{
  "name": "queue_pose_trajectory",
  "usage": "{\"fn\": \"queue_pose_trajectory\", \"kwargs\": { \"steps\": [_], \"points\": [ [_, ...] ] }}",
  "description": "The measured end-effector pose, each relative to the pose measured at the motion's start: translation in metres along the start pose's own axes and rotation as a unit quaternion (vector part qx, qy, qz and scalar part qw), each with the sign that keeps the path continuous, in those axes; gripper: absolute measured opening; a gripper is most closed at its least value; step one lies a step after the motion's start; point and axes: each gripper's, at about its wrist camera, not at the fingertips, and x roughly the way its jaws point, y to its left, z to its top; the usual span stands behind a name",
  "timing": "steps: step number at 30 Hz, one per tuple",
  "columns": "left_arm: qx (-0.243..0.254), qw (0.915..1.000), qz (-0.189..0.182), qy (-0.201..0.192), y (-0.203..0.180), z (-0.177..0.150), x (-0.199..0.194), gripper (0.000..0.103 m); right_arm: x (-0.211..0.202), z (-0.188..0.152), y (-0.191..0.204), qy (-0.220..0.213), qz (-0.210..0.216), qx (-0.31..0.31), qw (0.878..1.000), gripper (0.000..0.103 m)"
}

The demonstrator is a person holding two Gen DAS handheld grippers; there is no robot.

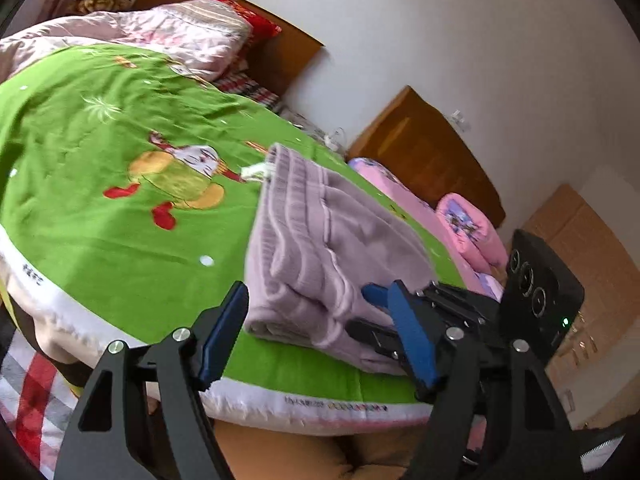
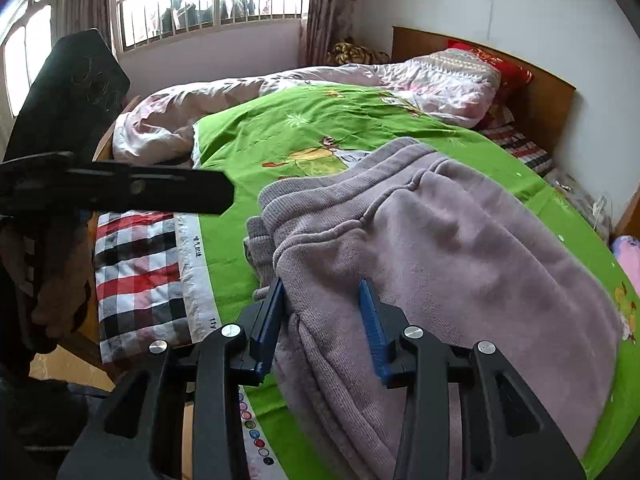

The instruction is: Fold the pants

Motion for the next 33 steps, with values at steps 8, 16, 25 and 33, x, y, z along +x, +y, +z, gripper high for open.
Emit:
{"fn": "queue_pose_trajectory", "kwargs": {
  "steps": [8,16,25,33],
  "points": [
    [-0.006,0.9998,0.021,0.003,0.019,-0.010,-0.012,0.057,0.014,0.012,0.019,0.022,-0.028,-0.058,0.998,0.037],
    [0.038,0.9977,0.050,0.026,0.000,-0.011,0.004,0.057,0.004,0.008,-0.003,-0.005,0.033,0.018,0.999,0.014],
    [0.048,0.9882,0.141,0.036,0.003,0.006,0.045,0.061,-0.061,0.019,-0.065,-0.139,0.155,0.190,0.959,0.009],
    [0.011,0.9939,0.107,0.026,0.026,0.008,0.051,0.063,-0.039,0.015,0.002,-0.070,0.072,0.073,0.992,0.011]
  ]
}}
